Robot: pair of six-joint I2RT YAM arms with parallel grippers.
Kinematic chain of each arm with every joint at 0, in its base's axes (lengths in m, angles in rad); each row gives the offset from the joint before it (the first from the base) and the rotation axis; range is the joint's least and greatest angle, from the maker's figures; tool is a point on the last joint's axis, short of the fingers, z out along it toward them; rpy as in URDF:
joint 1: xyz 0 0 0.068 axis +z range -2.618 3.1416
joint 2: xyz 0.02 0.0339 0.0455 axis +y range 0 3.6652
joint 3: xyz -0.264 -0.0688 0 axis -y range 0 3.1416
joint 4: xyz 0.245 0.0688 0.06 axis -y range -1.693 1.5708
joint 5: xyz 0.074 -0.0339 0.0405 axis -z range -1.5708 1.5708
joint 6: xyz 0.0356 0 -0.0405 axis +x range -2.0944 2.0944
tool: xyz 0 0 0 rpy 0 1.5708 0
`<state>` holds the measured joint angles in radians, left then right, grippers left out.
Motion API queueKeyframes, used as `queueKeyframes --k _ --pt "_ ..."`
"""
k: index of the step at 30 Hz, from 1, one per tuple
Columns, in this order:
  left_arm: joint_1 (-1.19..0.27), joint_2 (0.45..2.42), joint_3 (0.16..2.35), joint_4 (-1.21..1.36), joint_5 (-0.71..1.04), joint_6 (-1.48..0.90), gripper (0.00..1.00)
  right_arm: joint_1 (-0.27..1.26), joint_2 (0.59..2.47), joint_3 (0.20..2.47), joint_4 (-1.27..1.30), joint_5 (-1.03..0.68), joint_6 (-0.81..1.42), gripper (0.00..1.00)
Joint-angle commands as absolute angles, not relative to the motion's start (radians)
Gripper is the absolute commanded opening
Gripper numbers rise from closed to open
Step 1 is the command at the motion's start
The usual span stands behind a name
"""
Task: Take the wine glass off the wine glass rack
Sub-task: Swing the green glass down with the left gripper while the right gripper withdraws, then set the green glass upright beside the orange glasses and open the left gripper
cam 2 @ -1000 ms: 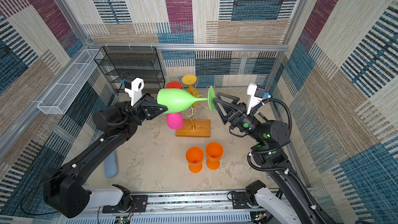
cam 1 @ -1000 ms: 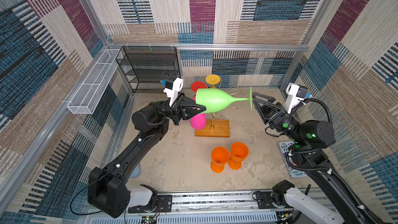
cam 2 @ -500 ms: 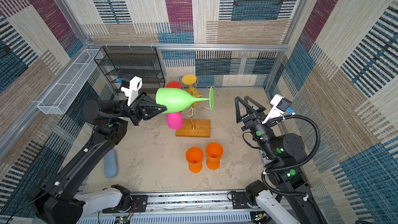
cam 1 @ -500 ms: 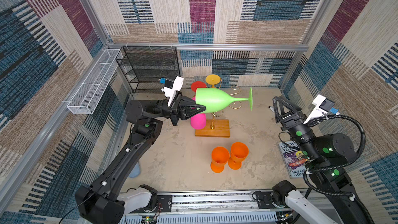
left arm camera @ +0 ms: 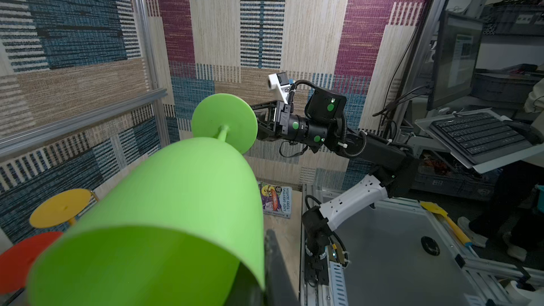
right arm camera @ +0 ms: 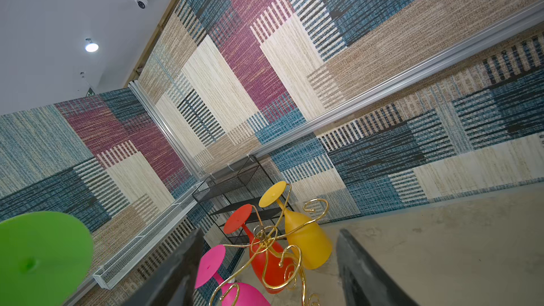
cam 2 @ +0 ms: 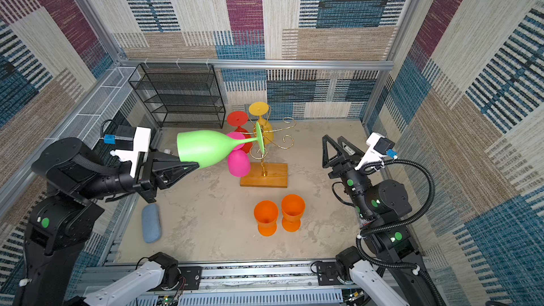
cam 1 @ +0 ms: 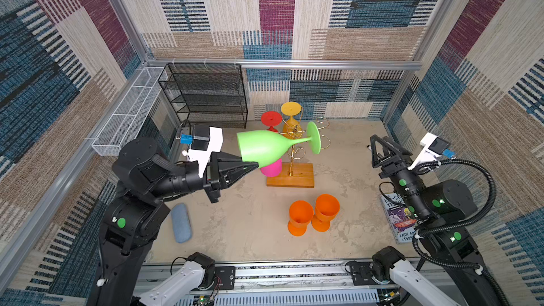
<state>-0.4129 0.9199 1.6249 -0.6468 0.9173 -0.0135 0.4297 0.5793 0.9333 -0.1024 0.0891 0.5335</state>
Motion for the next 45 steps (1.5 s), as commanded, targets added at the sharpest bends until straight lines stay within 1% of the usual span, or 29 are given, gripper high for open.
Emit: queueKeyframes --k 1,4,8,11,15,20,25,29,38,45 --pt "-0.413 0.911 1.686 -0.992 0.809 0.138 0.00 0.430 0.587 0.926 -0.118 0.110 0.522 0.73" --pt "-0.413 0.908 1.723 -1.152 0.748 0.153 0.00 0.430 0.607 0.931 -0.149 0.116 0.522 0.73" --pt "-0.413 0.890 1.720 -1.298 0.671 0.182 0.00 0.430 0.636 0.939 -0.179 0.113 0.514 0.73" --pt "-0.415 0.869 1.671 -1.347 0.553 0.181 0.00 0.430 0.651 0.935 -0.189 0.118 0.512 0.73" --pt "-0.438 0.861 1.588 -1.365 0.488 0.179 0.00 0.430 0.672 0.930 -0.198 0.123 0.516 0.73" --pt "-0.534 0.904 1.511 -1.386 0.309 0.160 0.00 0.430 0.701 0.930 -0.207 0.123 0.518 0.73" --pt "-0.690 1.006 1.437 -1.384 0.141 0.106 0.00 0.430 0.724 0.924 -0.197 0.112 0.526 0.73" --pt "-0.741 1.059 1.407 -1.362 0.114 0.082 0.00 0.430 0.745 0.923 -0.192 0.100 0.525 0.73" --pt "-0.844 1.159 1.288 -1.212 0.115 0.019 0.00 0.430 0.768 0.900 -0.179 0.082 0.528 0.73" --pt "-0.900 1.250 1.264 -1.147 0.084 -0.016 0.00 0.428 0.764 0.890 -0.181 0.086 0.528 0.73"
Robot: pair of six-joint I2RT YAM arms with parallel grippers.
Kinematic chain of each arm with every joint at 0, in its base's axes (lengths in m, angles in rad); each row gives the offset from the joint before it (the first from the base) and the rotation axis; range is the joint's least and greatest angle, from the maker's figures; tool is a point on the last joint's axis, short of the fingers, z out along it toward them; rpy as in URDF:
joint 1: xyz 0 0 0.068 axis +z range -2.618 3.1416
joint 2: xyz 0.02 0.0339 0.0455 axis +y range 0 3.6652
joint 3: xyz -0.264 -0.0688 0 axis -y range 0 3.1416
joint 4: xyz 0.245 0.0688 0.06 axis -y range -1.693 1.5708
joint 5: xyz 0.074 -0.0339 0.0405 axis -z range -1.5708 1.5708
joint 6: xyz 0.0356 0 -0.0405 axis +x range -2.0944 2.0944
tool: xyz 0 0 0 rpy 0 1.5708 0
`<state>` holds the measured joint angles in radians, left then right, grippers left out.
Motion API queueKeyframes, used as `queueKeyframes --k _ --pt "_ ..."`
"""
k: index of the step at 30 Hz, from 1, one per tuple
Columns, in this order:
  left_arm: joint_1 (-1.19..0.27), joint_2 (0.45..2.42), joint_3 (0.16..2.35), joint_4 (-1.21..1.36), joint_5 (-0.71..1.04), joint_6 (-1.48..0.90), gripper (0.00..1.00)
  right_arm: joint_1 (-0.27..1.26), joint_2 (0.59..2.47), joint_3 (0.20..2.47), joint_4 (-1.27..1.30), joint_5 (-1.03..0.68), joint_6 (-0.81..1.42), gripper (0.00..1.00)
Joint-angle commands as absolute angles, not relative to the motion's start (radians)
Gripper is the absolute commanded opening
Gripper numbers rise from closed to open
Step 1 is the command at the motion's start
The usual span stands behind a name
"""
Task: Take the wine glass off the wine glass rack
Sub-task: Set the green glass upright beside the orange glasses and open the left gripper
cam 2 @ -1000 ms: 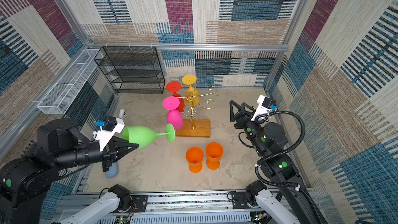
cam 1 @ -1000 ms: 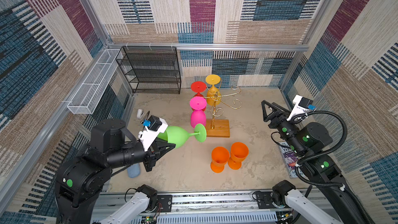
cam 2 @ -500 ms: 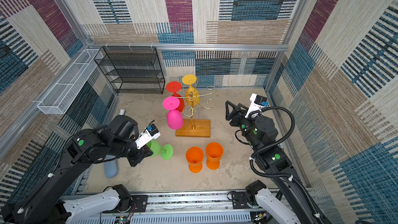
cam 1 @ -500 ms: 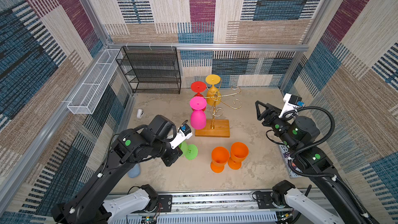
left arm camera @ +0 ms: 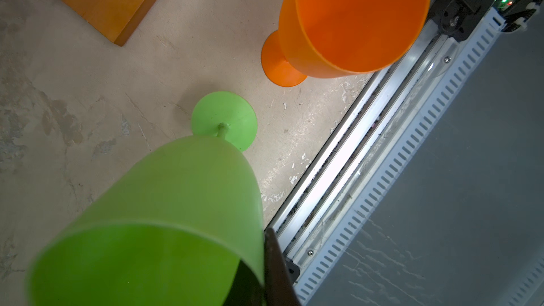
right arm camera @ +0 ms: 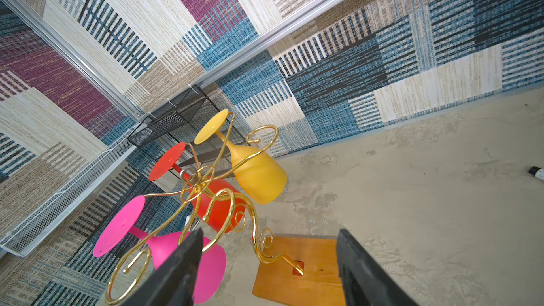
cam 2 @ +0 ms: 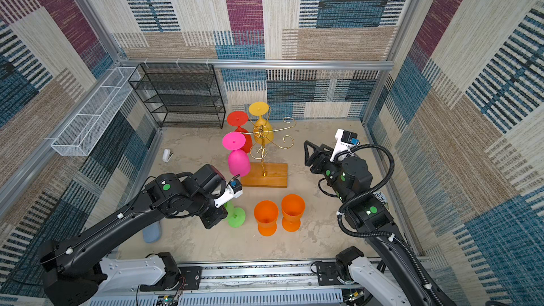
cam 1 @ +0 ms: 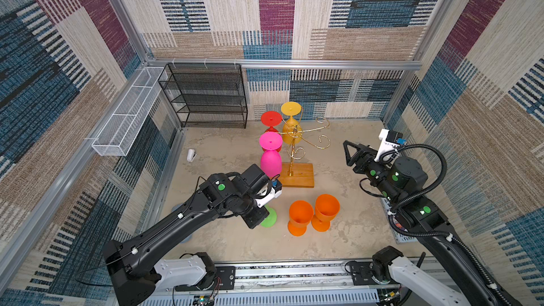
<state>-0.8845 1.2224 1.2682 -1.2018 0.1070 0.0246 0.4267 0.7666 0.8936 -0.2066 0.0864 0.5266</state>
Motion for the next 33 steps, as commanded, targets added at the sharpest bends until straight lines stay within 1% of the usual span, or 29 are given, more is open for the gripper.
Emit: queueKeyframes --k 1,9,27,33 --pt "-0.909 1.263 1.264 -1.147 0.073 -0.021 0.00 0.428 0.762 0.890 -0.181 0.088 0.528 0.73" --pt "-0.956 1.369 1.280 -1.147 0.008 -0.032 0.00 0.426 0.753 0.888 -0.192 0.100 0.522 0.73" --pt "-0.982 1.442 1.299 -1.149 0.019 -0.037 0.00 0.420 0.744 0.877 -0.193 0.102 0.515 0.73" --pt "-0.985 1.456 1.304 -1.155 0.023 -0.037 0.09 0.419 0.734 0.872 -0.198 0.105 0.514 0.73"
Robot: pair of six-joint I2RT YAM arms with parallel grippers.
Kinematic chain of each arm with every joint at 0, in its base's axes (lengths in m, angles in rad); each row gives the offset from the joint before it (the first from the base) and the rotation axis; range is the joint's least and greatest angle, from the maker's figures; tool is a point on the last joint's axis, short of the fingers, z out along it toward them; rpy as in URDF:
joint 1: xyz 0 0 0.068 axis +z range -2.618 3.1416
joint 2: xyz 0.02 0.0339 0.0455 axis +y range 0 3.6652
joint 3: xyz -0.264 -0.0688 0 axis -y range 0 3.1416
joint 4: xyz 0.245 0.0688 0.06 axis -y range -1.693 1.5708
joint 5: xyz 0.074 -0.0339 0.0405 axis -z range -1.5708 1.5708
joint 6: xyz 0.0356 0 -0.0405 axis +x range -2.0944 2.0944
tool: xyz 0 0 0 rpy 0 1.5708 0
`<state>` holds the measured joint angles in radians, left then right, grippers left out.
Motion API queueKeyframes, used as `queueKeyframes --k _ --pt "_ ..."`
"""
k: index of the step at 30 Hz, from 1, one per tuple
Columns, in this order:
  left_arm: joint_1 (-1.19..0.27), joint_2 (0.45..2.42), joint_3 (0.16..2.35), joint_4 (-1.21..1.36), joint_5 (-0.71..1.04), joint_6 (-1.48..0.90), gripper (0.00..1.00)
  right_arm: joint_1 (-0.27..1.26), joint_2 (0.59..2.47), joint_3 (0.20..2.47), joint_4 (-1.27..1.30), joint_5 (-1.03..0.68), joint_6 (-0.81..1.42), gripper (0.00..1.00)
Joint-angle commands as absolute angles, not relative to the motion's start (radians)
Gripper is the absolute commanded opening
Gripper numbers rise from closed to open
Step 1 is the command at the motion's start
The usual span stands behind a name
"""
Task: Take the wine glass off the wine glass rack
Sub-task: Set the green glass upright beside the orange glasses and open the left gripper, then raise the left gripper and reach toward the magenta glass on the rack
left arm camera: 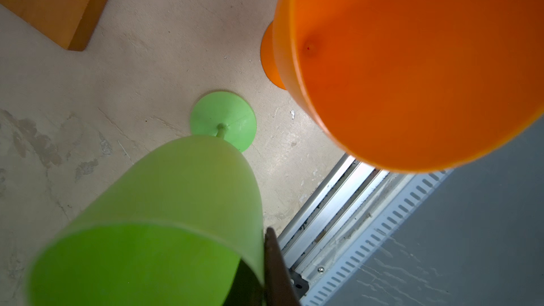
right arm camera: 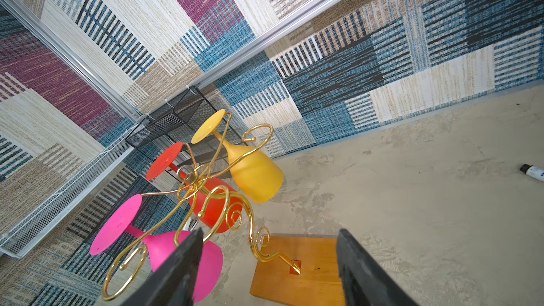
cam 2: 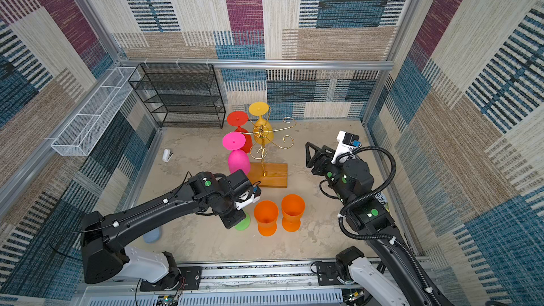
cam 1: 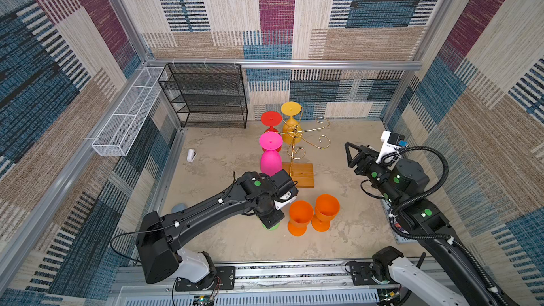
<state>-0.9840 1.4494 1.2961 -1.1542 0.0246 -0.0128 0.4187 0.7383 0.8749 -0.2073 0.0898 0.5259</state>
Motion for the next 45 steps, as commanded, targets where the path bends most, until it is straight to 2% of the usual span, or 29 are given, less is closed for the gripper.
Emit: queueKeyframes --k 1,15,21,30,35,39,42,45 --pt "-0.986 1.457 1.307 -1.158 0.020 -0.038 0.12 0.418 0.733 0.871 -0.198 0.105 0.514 0.73" --pt "-0.992 1.362 1.372 -1.177 0.058 -0.054 0.37 0.416 0.742 0.861 -0.186 0.086 0.521 0.73" --pt "-0.994 1.195 1.433 -1.140 0.072 -0.108 0.41 0.414 0.749 0.859 -0.178 0.081 0.522 0.73" --pt "-0.931 0.891 1.378 -0.829 0.116 -0.293 0.47 0.414 0.767 0.852 -0.157 0.056 0.534 0.73" --pt "-0.776 0.818 1.326 -0.693 0.223 -0.424 0.50 0.414 0.764 0.851 -0.156 0.053 0.535 0.73" --pt "-0.581 0.806 1.258 -0.527 0.433 -0.587 0.51 0.413 0.754 0.843 -0.158 0.054 0.535 0.73" --pt "-0.428 0.837 1.165 -0.300 0.653 -0.811 0.52 0.413 0.743 0.838 -0.160 0.057 0.535 0.73" --pt "-0.304 0.892 1.019 0.065 0.805 -1.120 0.52 0.412 0.728 0.835 -0.166 0.062 0.534 0.73"
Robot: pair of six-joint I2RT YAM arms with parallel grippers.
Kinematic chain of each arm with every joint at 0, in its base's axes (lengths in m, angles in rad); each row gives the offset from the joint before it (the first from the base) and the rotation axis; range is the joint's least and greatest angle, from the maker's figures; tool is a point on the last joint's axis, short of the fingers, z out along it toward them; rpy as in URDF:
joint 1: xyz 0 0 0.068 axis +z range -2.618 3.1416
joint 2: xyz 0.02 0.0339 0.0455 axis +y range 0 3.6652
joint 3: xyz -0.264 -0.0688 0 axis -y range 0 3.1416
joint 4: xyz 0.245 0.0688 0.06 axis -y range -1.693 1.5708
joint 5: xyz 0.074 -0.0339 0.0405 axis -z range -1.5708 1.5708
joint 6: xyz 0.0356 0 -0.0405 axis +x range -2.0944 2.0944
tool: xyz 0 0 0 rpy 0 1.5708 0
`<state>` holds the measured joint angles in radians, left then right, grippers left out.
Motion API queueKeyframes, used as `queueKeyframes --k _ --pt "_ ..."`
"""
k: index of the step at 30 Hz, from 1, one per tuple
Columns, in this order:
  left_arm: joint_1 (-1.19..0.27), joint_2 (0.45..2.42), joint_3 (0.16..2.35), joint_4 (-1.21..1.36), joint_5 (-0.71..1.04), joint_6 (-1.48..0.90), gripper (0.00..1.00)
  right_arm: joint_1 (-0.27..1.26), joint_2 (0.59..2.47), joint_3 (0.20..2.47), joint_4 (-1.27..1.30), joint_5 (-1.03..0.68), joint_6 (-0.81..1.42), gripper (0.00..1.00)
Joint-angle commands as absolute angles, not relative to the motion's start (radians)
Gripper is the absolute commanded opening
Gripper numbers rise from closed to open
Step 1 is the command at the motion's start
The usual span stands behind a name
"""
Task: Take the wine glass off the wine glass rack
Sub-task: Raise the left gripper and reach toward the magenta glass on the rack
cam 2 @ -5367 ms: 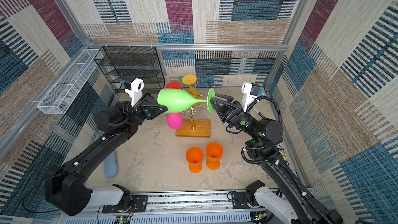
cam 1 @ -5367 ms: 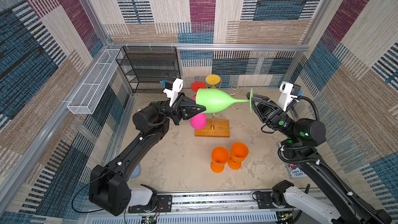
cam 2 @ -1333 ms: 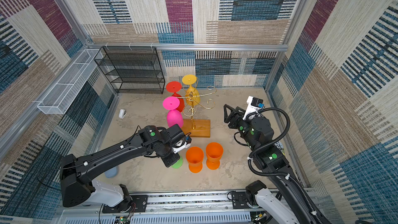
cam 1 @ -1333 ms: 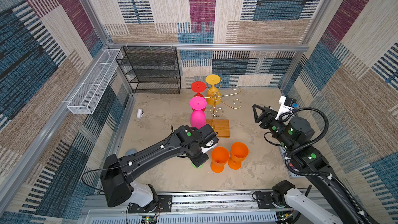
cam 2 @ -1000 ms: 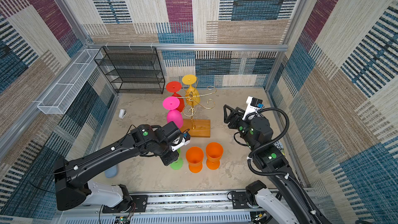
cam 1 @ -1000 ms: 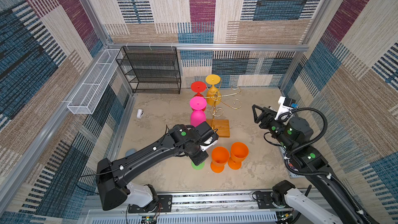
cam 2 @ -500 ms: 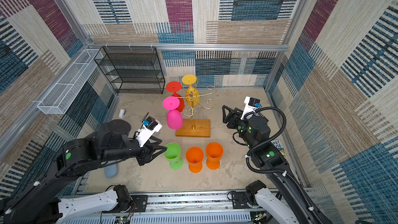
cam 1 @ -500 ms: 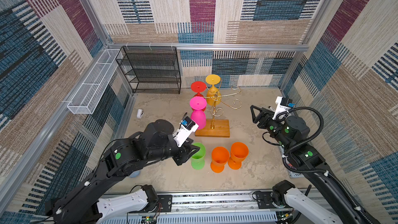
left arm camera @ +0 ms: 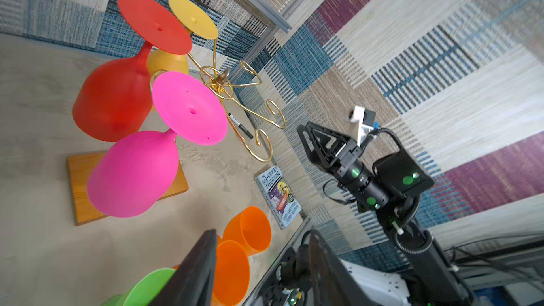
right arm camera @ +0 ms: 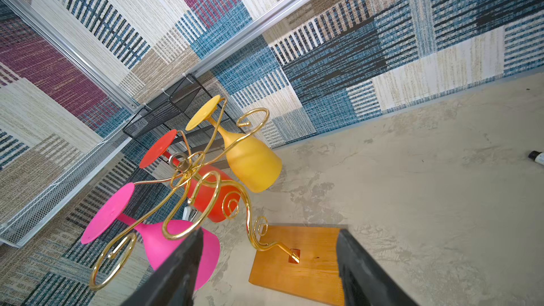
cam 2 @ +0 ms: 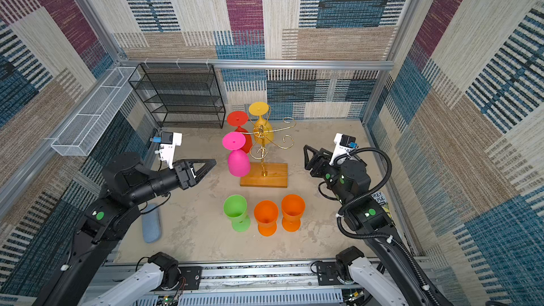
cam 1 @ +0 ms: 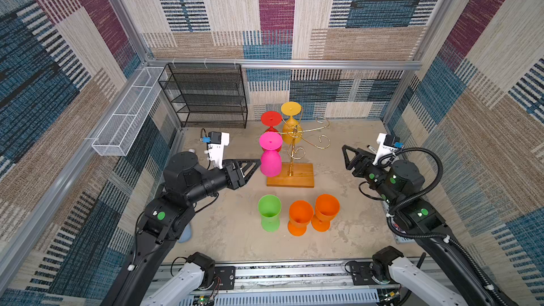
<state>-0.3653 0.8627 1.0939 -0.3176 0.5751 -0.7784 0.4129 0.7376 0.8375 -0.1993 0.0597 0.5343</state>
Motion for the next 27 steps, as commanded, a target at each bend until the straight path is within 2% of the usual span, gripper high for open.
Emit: queueKeyframes --k 1,3,12,27 --pt "-0.278 0.915 0.982 0.165 0.827 -1.197 0.53 0.411 0.723 0.833 -0.167 0.065 0.534 0.73" --pt "-0.254 0.948 0.943 0.246 0.833 -1.258 0.52 0.411 0.717 0.831 -0.170 0.069 0.532 0.73" --pt "-0.234 1.009 0.922 0.311 0.816 -1.295 0.50 0.408 0.713 0.815 -0.163 0.068 0.531 0.73" --pt "-0.221 1.044 0.929 0.285 0.808 -1.278 0.48 0.404 0.707 0.793 -0.154 0.065 0.532 0.73"
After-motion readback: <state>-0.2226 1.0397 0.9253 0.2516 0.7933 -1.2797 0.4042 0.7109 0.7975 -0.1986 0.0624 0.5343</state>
